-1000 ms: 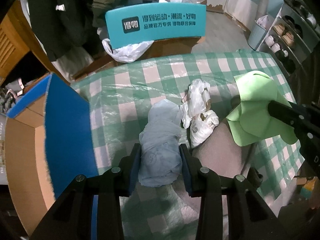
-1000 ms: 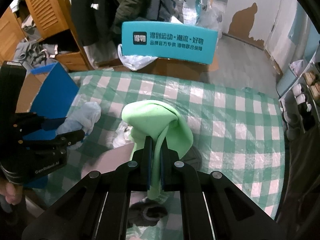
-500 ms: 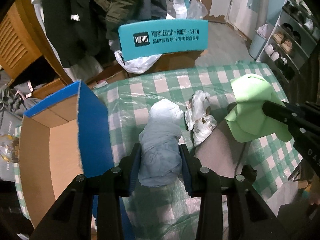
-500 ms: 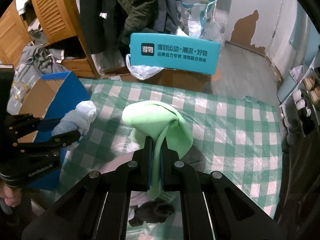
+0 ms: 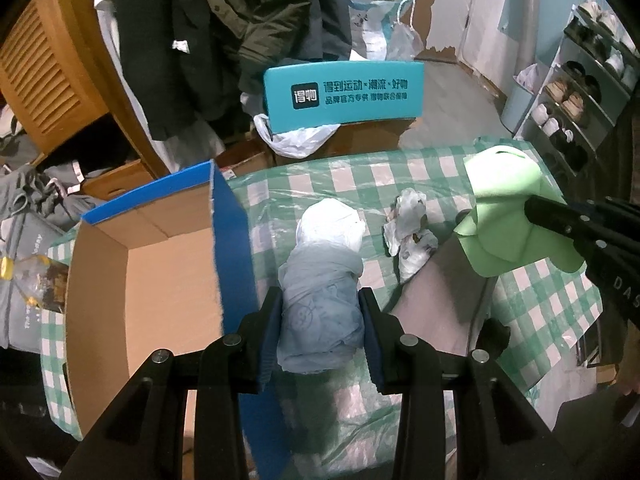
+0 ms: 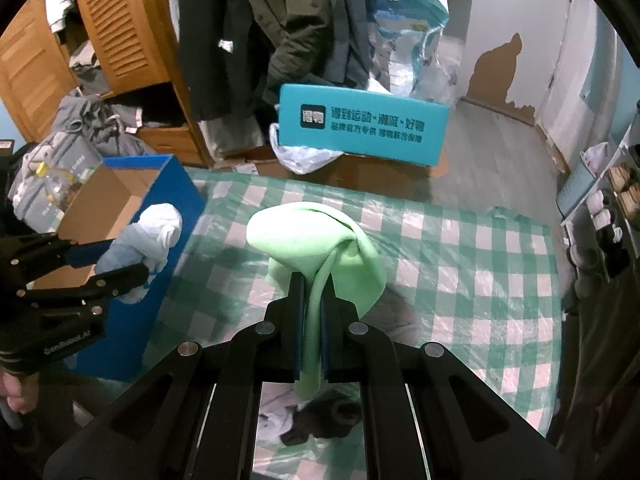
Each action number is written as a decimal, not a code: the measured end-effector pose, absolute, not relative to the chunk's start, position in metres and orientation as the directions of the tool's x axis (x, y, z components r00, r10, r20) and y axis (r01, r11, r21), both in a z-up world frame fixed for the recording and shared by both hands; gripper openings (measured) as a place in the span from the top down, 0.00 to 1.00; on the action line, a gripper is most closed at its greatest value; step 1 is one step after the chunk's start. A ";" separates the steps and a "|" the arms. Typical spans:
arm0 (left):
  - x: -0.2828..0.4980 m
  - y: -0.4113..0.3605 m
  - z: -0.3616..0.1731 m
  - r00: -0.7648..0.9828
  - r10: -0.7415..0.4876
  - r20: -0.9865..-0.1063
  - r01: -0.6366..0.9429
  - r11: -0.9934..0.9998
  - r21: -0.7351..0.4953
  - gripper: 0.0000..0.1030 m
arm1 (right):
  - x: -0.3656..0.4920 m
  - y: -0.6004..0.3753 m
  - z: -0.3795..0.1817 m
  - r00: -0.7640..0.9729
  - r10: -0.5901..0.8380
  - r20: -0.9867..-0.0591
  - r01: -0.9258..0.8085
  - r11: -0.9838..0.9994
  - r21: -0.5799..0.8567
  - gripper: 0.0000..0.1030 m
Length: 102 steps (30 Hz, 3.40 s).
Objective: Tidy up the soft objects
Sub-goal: 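Carry the green cloth and white sock in both tools over the cardboard box, then lower both items into the box and open both tools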
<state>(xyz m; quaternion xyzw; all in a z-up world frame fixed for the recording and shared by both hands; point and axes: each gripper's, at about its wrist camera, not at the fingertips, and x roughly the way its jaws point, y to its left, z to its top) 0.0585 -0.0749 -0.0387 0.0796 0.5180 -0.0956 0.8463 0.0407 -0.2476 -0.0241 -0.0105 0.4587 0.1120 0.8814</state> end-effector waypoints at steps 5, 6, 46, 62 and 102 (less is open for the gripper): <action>0.050 -0.066 -0.029 0.462 -0.083 -0.883 0.238 0.971 0.033 0.63 | 0.032 -0.238 -0.011 0.566 0.201 -0.800 -0.223 0.971 0.086 0.94; 0.048 -0.065 -0.028 0.465 -0.083 -0.882 0.237 0.971 0.033 0.63 | 0.030 -0.236 -0.008 0.567 0.203 -0.798 -0.226 0.970 0.087 0.94; 0.019 0.051 -0.005 0.521 -0.002 -0.854 0.087 0.995 0.051 0.63 | 0.019 -0.097 0.036 0.543 0.370 -0.754 -0.453 0.885 0.107 0.94; 0.017 0.116 -0.018 0.501 0.044 -0.864 -0.016 0.999 0.041 0.63 | 0.035 -0.019 0.026 0.470 0.427 -0.773 -0.540 0.832 0.131 0.94; 0.025 0.125 -0.039 0.441 0.044 -0.896 -0.036 0.999 0.031 0.41 | 0.048 -0.014 -0.010 0.388 0.387 -0.836 -0.506 0.848 0.158 0.56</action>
